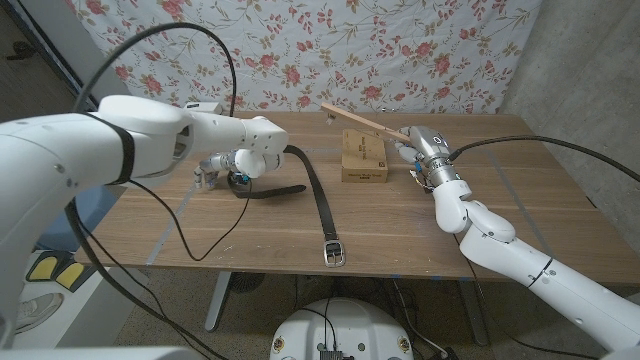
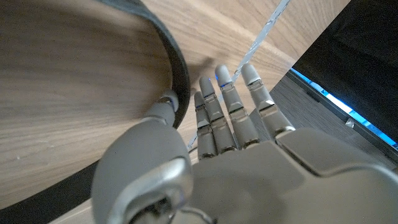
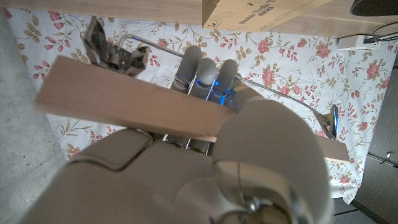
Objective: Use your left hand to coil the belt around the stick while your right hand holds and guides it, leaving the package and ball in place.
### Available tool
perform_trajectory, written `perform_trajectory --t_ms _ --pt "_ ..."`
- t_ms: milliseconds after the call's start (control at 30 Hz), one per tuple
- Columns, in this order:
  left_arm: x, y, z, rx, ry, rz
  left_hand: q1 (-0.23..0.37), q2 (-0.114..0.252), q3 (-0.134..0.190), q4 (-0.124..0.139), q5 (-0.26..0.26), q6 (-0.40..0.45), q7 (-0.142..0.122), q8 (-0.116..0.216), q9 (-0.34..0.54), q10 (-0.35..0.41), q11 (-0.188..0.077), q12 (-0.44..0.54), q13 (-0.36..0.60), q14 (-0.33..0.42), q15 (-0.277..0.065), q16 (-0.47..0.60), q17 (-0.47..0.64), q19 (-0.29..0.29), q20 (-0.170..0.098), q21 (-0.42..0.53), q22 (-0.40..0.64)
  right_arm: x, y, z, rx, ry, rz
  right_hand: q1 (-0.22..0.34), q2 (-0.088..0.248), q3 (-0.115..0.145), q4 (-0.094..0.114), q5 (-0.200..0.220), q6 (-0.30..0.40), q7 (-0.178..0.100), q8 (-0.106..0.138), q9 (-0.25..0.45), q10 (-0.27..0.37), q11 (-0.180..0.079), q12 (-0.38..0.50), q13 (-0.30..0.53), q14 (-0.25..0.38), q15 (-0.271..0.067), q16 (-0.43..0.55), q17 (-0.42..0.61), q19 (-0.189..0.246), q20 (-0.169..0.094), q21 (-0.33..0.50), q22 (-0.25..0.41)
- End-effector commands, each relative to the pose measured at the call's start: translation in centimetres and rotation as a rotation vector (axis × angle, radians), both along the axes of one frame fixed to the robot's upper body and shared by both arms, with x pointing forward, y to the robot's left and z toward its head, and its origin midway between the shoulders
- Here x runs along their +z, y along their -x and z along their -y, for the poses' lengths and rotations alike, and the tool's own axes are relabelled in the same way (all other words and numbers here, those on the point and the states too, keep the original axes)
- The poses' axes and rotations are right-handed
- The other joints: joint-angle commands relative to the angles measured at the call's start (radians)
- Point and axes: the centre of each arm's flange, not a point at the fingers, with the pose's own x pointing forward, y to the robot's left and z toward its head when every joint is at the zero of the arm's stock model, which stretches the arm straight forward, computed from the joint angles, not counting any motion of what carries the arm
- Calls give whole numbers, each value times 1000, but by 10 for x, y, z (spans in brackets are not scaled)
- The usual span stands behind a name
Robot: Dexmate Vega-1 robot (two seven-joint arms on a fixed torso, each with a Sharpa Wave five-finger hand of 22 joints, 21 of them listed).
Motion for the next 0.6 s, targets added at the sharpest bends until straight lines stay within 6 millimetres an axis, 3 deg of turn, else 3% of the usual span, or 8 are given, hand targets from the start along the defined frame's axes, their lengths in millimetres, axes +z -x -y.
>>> perform_trajectory --t_ms 33,67,300,367,400,467,533,600 --pt "0 -6 4 12 -125 96 148 22 41 17 -5 182 8 55 30 169 -49 85 76 124 -104 158 139 62 -25 117 31 2 -1 2 -4 9 7 17 18 13 19 2 32 1 5 6 5 -2 5 3 -4 -63 11 3 -8 -104 10 -2" --pt "0 -6 4 21 -130 94 163 23 41 19 -8 191 10 59 37 186 -58 100 94 133 -113 177 162 69 -33 136 36 2 -1 2 -5 8 8 17 18 14 19 2 32 0 4 5 6 -2 4 0 -4 -63 11 3 -8 -104 12 -4" --pt "1 -12 2 49 -139 75 182 19 60 48 8 201 21 80 76 191 -54 130 154 178 -134 166 176 70 -39 198 50 1 -1 2 -12 6 11 17 17 14 19 1 32 -1 2 6 4 -1 4 2 -6 -63 12 3 -12 -104 19 -12" --pt "0 -10 3 33 -157 90 179 8 47 58 21 210 12 102 105 195 -49 154 193 179 -135 166 198 67 -44 222 56 1 -1 2 -12 5 13 17 17 14 20 1 33 0 2 5 3 -2 6 6 -7 -63 12 3 -11 -104 21 -14" --pt "1 -9 4 20 -170 108 182 -1 28 65 45 206 1 133 154 192 -58 196 262 188 -137 171 240 60 -50 254 61 1 -1 2 -12 3 14 17 17 14 20 1 33 0 2 5 3 -2 5 4 -7 -63 12 3 -13 -104 22 -15" --pt "5 -3 6 -49 -198 123 180 -8 14 74 70 196 -5 163 204 182 -64 234 331 183 -135 161 275 52 -52 282 61 1 -1 2 -12 0 20 17 17 14 20 1 31 0 2 7 4 -3 4 3 -7 -63 13 3 -15 -105 23 -17" --pt "10 4 10 -143 -238 219 179 -12 0 86 103 183 -17 202 268 168 -79 272 417 188 -135 156 321 38 -60 311 57 1 -1 1 -12 -12 28 17 17 15 20 1 33 0 2 8 3 -3 4 3 -8 -63 13 3 -17 -105 26 -20" --pt "16 13 14 -178 -284 366 176 -18 -7 93 123 165 -23 222 306 160 -81 292 466 188 -132 151 349 34 -63 329 51 1 -1 0 -17 -20 42 17 17 15 20 1 33 1 1 8 4 -4 5 3 -9 -63 14 4 -17 -105 28 -22"
